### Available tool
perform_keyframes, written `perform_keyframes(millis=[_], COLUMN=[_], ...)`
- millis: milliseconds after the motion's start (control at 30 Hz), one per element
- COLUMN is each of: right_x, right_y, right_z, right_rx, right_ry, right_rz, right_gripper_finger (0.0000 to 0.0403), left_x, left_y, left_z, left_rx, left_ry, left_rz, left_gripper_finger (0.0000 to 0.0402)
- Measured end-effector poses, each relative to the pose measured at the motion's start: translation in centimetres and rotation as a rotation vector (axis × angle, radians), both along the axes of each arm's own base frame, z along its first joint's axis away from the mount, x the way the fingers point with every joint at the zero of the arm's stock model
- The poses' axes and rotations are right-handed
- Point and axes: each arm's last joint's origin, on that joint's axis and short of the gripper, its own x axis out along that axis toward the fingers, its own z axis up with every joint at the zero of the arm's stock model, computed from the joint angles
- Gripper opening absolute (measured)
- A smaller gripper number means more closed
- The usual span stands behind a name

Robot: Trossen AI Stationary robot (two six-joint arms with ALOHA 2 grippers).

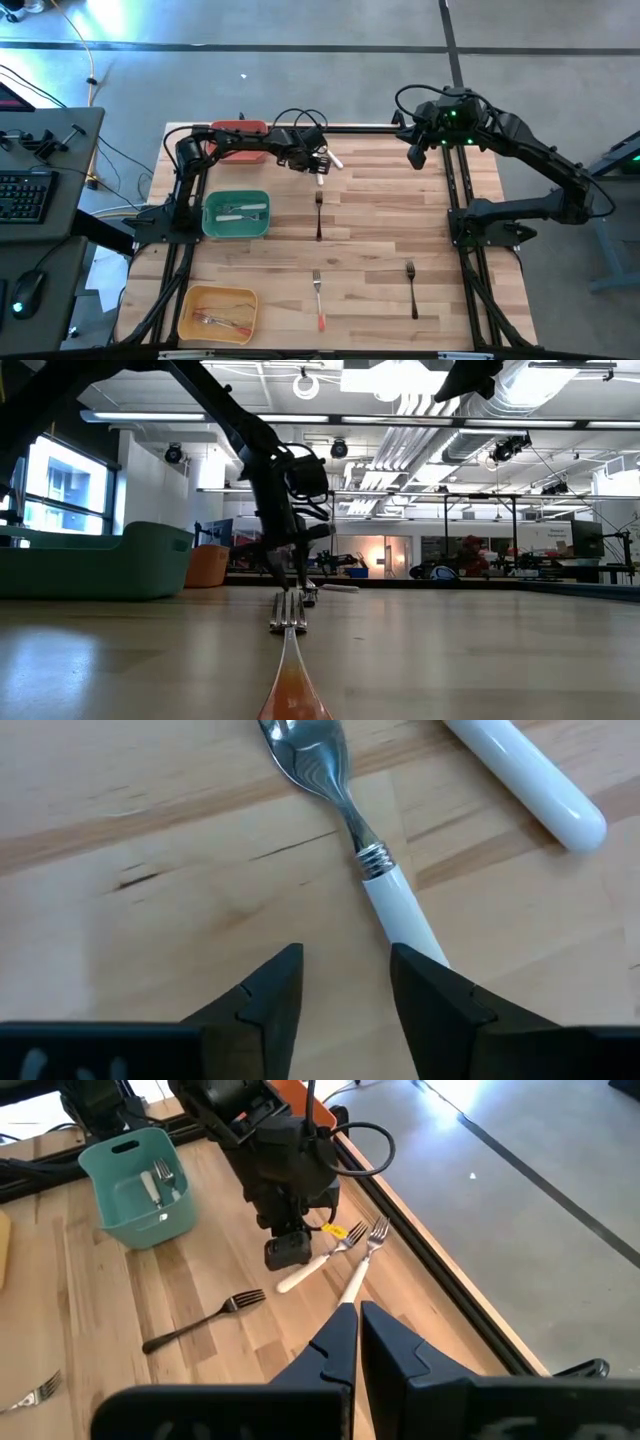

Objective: Sort silverware by color (type)
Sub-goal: Put the white fork into the green bin

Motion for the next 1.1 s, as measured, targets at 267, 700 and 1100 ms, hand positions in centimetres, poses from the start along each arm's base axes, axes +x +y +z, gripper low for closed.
perform_keyframes(millis=[267,700,1100], right_x=[0.0,0.0,-0.2], right_y=[0.0,0.0,0.3], right_z=[0.1,0.0,0.0], right_rx=[0.002,0.01,0.025], right_ry=[-0.01,0.001,0.001], right_rz=[-0.005,0.007,0.044], right_gripper_finger=[0.0,0.0,0.0], left_x=[0.4,1.6,0.3], left_y=[-0.2,-1.7,-3.2], left_z=[0.4,-0.9,-0.6], left_rx=[-0.04,-0.034,-0.046], left_ry=[-0.074,-0.057,0.121], left_rz=[0.041,0.084,-0.105], left_gripper_finger=[0.016,0.0161,0.0113])
